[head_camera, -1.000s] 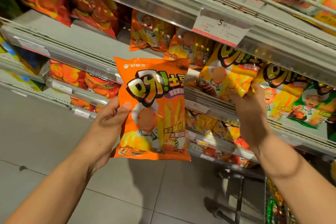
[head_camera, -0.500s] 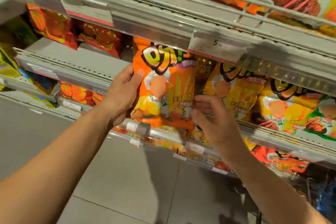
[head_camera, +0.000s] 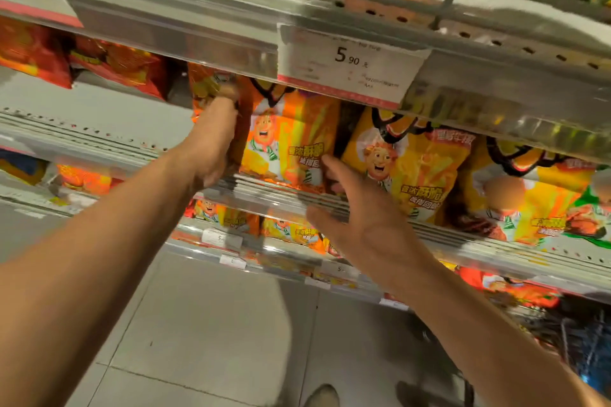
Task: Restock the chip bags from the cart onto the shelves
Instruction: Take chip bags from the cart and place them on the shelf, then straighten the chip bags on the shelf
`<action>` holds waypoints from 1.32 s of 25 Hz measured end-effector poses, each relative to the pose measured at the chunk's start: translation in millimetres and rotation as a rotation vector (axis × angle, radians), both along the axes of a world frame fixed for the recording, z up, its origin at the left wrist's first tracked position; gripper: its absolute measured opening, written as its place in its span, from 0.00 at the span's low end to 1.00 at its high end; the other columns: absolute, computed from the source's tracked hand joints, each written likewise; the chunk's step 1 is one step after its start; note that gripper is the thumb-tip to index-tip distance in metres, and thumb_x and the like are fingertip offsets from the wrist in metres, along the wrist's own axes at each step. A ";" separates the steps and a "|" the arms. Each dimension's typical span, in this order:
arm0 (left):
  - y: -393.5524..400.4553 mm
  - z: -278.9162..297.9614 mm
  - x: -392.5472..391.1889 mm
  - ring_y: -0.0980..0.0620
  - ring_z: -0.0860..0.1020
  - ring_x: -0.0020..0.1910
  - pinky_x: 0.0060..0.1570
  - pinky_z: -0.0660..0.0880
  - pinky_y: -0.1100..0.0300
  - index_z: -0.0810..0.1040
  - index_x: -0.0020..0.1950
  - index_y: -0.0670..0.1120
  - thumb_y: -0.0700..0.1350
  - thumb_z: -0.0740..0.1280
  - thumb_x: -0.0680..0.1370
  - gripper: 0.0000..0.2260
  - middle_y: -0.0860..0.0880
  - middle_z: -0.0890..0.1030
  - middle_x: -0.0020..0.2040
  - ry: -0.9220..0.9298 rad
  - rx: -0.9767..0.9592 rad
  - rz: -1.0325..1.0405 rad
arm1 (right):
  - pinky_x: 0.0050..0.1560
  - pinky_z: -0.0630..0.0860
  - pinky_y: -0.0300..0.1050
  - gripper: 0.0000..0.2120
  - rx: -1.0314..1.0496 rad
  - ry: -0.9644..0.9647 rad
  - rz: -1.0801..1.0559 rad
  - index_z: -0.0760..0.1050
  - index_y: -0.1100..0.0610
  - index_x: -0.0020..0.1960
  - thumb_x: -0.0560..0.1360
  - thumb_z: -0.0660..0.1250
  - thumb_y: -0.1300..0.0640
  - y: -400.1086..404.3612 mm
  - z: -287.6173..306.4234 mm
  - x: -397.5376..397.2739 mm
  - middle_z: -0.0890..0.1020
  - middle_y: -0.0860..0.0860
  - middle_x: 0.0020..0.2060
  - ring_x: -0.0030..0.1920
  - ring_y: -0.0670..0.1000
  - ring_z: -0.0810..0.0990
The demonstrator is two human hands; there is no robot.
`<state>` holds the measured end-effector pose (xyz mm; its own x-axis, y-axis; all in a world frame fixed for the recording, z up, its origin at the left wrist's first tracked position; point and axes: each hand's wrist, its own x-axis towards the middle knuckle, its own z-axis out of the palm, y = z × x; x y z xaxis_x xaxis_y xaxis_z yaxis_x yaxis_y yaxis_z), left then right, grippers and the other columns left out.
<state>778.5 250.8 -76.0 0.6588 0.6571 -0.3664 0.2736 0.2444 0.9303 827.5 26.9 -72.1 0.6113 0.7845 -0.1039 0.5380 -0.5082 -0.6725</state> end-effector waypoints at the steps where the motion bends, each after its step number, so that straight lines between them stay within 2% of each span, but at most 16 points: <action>1: 0.3 -3.7 -3.5 0.56 0.85 0.39 0.38 0.83 0.55 0.80 0.55 0.52 0.63 0.60 0.80 0.18 0.53 0.87 0.45 -0.012 0.027 -0.023 | 0.73 0.67 0.52 0.36 -0.001 -0.002 0.011 0.54 0.44 0.80 0.78 0.68 0.45 -0.6 0.4 1.5 0.67 0.44 0.75 0.73 0.46 0.67; 3: -1.7 -9.2 -7.9 0.61 0.84 0.43 0.42 0.79 0.62 0.75 0.63 0.55 0.62 0.68 0.76 0.19 0.54 0.86 0.50 -0.091 0.174 -0.096 | 0.74 0.67 0.51 0.36 -0.005 -0.001 0.017 0.53 0.45 0.80 0.78 0.68 0.46 -1.3 1.5 6.4 0.67 0.43 0.76 0.73 0.46 0.67; 5: -8.2 -12.8 -4.4 0.65 0.82 0.40 0.38 0.79 0.68 0.75 0.59 0.54 0.50 0.73 0.77 0.13 0.60 0.86 0.41 -0.184 0.290 -0.137 | 0.74 0.67 0.48 0.36 -0.015 0.004 0.023 0.53 0.45 0.80 0.78 0.68 0.46 -1.6 2.7 9.2 0.67 0.42 0.75 0.72 0.44 0.68; 8: -16.9 -13.5 5.6 0.62 0.82 0.41 0.45 0.80 0.64 0.76 0.61 0.46 0.43 0.74 0.78 0.14 0.60 0.82 0.39 -0.305 0.311 -0.046 | 0.72 0.67 0.43 0.36 -0.051 -0.057 0.034 0.54 0.45 0.80 0.78 0.68 0.45 -1.5 3.4 6.5 0.68 0.43 0.74 0.71 0.43 0.69; 10: -21.7 -12.0 6.9 0.57 0.84 0.51 0.53 0.81 0.59 0.74 0.66 0.46 0.45 0.74 0.78 0.19 0.55 0.85 0.49 -0.330 0.369 -0.051 | 0.70 0.67 0.42 0.37 -0.052 -0.088 0.021 0.54 0.45 0.80 0.77 0.68 0.44 -2.8 2.8 4.9 0.69 0.43 0.74 0.71 0.44 0.69; 12: -21.6 -11.1 7.4 0.53 0.83 0.56 0.58 0.80 0.53 0.73 0.67 0.49 0.46 0.74 0.77 0.20 0.49 0.84 0.57 -0.285 0.411 -0.073 | 0.72 0.68 0.46 0.36 -0.034 -0.084 0.003 0.55 0.46 0.80 0.77 0.69 0.45 -2.6 1.9 3.2 0.69 0.44 0.73 0.71 0.45 0.69; 14: -22.3 -9.2 8.6 0.52 0.83 0.55 0.54 0.80 0.55 0.71 0.67 0.48 0.49 0.75 0.77 0.22 0.47 0.83 0.56 -0.182 0.456 -0.082 | 0.72 0.69 0.50 0.36 -0.038 -0.104 -0.009 0.57 0.47 0.79 0.77 0.69 0.46 -0.5 -0.1 -0.1 0.70 0.45 0.73 0.71 0.46 0.69; 16: -25.5 -4.1 7.8 0.42 0.79 0.60 0.57 0.78 0.48 0.68 0.73 0.46 0.56 0.74 0.75 0.31 0.40 0.79 0.61 -0.008 0.534 -0.051 | 0.73 0.67 0.51 0.35 -0.062 -0.139 -0.015 0.57 0.48 0.79 0.78 0.69 0.46 2.6 -1.3 -5.6 0.70 0.46 0.73 0.72 0.47 0.68; 20: -56.7 -4.7 -17.0 0.37 0.69 0.66 0.66 0.67 0.47 0.63 0.76 0.37 0.55 0.73 0.75 0.37 0.36 0.71 0.65 0.101 0.867 -0.023 | 0.73 0.65 0.45 0.34 0.035 -0.066 -0.071 0.57 0.46 0.79 0.78 0.69 0.47 -6.8 7.1 -12.7 0.69 0.45 0.74 0.73 0.44 0.66; 22: -74.0 -3.8 -35.6 0.38 0.65 0.72 0.70 0.64 0.48 0.62 0.77 0.36 0.54 0.73 0.75 0.38 0.36 0.68 0.71 0.082 0.931 -0.031 | 0.73 0.65 0.44 0.32 0.117 -0.030 -0.124 0.60 0.46 0.78 0.78 0.69 0.49 -20.4 11.8 -15.5 0.68 0.45 0.74 0.73 0.43 0.66; 24: -96.2 -2.5 -48.8 0.39 0.62 0.76 0.75 0.61 0.48 0.60 0.79 0.37 0.50 0.74 0.76 0.39 0.36 0.64 0.75 0.039 0.960 -0.091 | 0.70 0.63 0.35 0.30 0.141 -0.029 -0.176 0.62 0.45 0.77 0.78 0.69 0.49 -39.6 15.1 -18.5 0.68 0.42 0.73 0.72 0.41 0.66; 26: -125.9 0.4 -54.4 0.40 0.63 0.77 0.76 0.62 0.49 0.62 0.78 0.38 0.47 0.74 0.76 0.36 0.36 0.65 0.75 -0.013 0.990 -0.174 | 0.64 0.61 0.25 0.29 0.126 -0.044 -0.224 0.63 0.44 0.76 0.78 0.69 0.49 -70.7 20.3 -21.8 0.69 0.41 0.72 0.69 0.36 0.66; 27: -142.6 1.3 -56.1 0.42 0.64 0.76 0.76 0.62 0.51 0.64 0.78 0.39 0.47 0.73 0.77 0.33 0.38 0.65 0.75 -0.029 0.974 -0.209 | 0.65 0.62 0.25 0.29 0.112 -0.047 -0.253 0.64 0.46 0.76 0.78 0.69 0.50 -88.6 25.4 -25.0 0.70 0.42 0.72 0.69 0.36 0.66; 30: -196.4 1.5 -52.8 0.41 0.69 0.72 0.73 0.65 0.54 0.73 0.71 0.40 0.48 0.69 0.79 0.23 0.37 0.71 0.70 -0.142 0.912 -0.352 | 0.73 0.65 0.44 0.29 0.096 -0.114 -0.402 0.66 0.57 0.76 0.78 0.71 0.57 -158.5 45.2 -38.0 0.72 0.53 0.73 0.73 0.48 0.70; 31: -219.4 3.3 -46.4 0.38 0.71 0.69 0.71 0.66 0.51 0.75 0.69 0.37 0.50 0.67 0.77 0.24 0.35 0.73 0.67 -0.174 0.917 -0.399 | 0.72 0.67 0.47 0.28 0.104 -0.163 -0.464 0.68 0.61 0.74 0.77 0.72 0.60 -187.8 52.2 -40.6 0.74 0.56 0.71 0.71 0.50 0.72; 33: -267.2 9.7 -33.7 0.36 0.73 0.64 0.66 0.65 0.50 0.75 0.67 0.36 0.53 0.64 0.76 0.26 0.34 0.76 0.63 -0.200 0.938 -0.503 | 0.66 0.72 0.39 0.26 0.133 -0.153 -0.591 0.70 0.63 0.72 0.76 0.72 0.62 -244.6 62.3 -44.7 0.76 0.56 0.66 0.65 0.39 0.75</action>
